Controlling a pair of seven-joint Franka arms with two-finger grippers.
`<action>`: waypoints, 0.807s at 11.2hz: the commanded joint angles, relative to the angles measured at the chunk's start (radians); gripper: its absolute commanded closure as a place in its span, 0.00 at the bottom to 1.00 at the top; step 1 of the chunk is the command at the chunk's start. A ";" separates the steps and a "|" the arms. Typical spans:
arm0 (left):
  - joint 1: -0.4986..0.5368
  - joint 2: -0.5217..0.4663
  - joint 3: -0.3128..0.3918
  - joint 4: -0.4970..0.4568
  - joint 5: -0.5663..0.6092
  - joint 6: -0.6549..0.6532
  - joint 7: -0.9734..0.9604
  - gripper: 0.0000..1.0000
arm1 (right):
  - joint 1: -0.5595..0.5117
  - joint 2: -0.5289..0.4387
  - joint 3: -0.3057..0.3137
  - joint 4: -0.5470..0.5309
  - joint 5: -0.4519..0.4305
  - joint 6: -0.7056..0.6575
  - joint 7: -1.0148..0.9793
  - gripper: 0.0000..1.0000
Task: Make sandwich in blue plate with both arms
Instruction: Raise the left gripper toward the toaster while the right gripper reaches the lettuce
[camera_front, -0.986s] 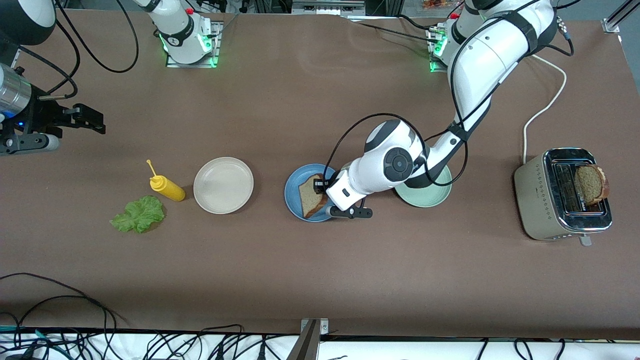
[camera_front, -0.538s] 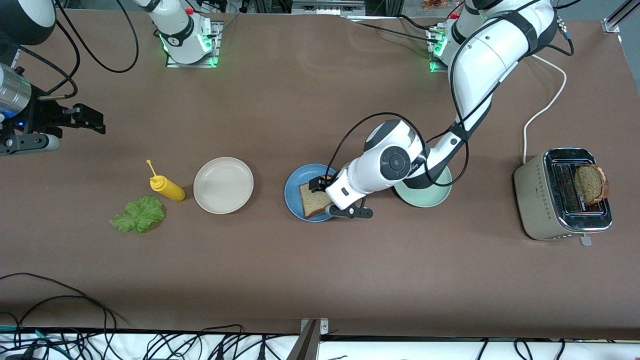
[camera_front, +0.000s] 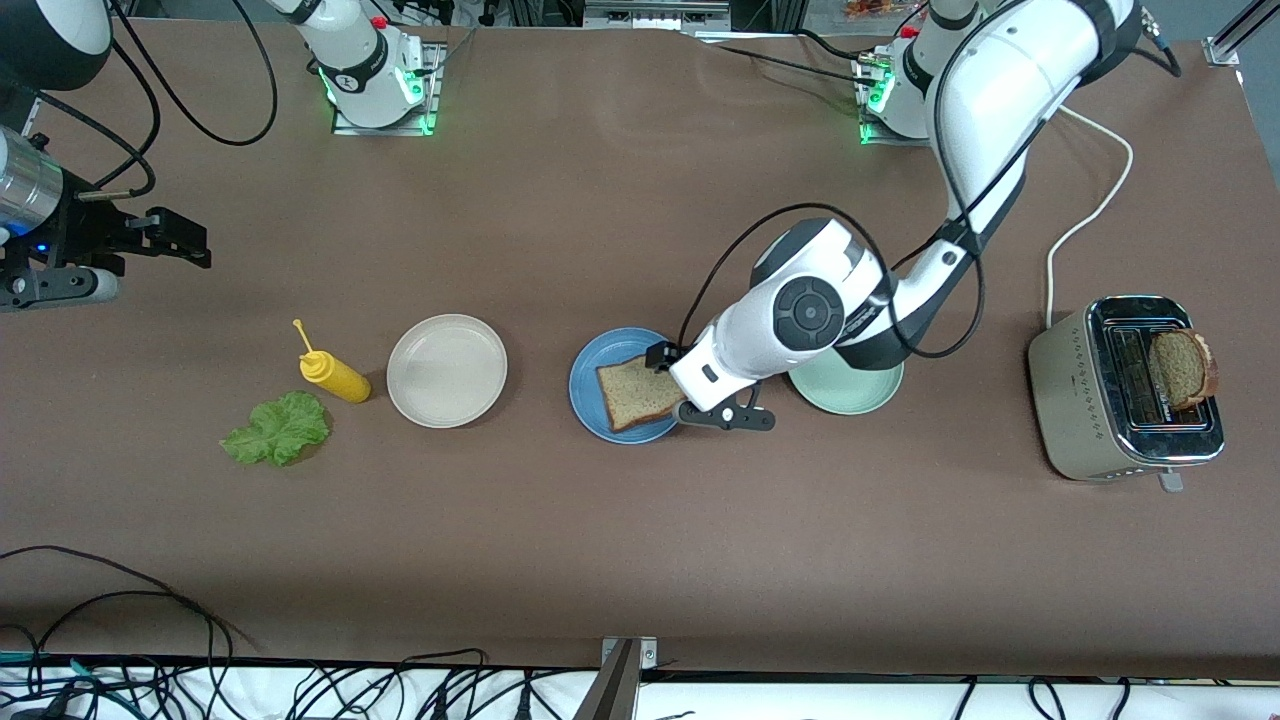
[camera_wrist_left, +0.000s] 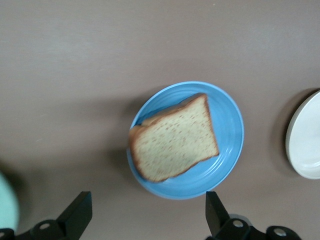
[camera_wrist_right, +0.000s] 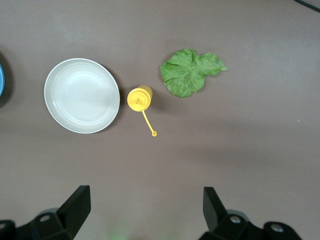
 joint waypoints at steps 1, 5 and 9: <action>0.026 -0.149 0.035 -0.017 0.029 -0.183 -0.012 0.00 | 0.001 0.006 -0.002 -0.006 0.002 0.020 -0.007 0.00; 0.047 -0.319 0.145 -0.016 0.026 -0.380 -0.003 0.00 | -0.014 0.038 -0.009 -0.004 0.008 0.066 -0.077 0.00; 0.047 -0.441 0.269 -0.005 0.013 -0.485 0.223 0.00 | -0.071 0.133 -0.009 -0.003 0.035 0.169 -0.193 0.00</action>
